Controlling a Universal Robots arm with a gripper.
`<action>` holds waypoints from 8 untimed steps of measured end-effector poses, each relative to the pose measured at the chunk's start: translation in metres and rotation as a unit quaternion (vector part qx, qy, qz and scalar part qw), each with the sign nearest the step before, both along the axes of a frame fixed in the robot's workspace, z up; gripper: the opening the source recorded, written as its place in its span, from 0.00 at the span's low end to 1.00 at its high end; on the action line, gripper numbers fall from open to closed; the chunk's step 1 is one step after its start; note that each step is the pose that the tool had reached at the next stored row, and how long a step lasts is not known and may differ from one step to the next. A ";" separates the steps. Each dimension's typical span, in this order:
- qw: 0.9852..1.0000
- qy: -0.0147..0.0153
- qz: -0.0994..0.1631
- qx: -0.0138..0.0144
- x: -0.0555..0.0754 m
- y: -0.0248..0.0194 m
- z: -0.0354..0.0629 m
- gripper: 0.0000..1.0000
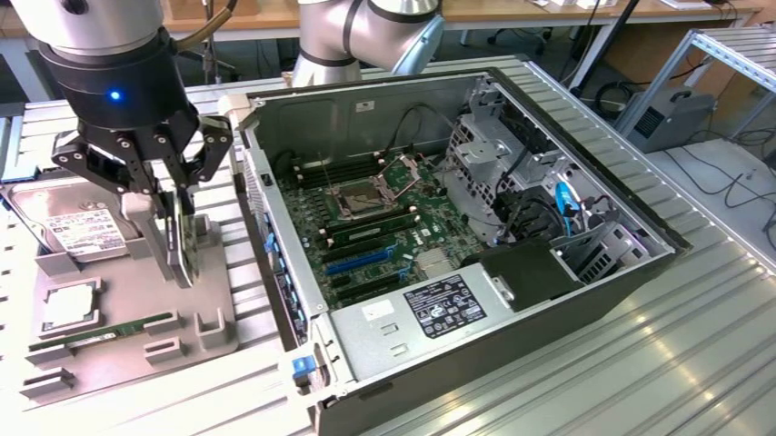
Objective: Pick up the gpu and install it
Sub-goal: 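Pick up the gpu and move the gpu toward the slot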
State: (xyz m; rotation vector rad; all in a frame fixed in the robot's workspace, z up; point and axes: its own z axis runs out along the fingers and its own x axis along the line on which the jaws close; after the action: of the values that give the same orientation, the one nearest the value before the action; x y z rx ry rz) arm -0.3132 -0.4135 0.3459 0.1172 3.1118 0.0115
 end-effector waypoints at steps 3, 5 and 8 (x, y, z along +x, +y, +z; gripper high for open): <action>1.000 0.000 0.000 0.000 0.000 0.0000 0.0014 0.27; 1.000 0.000 0.000 0.000 0.000 0.0000 0.0023 0.27; 1.000 0.000 0.000 0.000 0.000 0.0000 0.0036 0.27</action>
State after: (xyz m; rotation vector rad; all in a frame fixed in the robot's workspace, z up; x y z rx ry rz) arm -0.3132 -0.4135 0.3495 0.1172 3.1119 0.0115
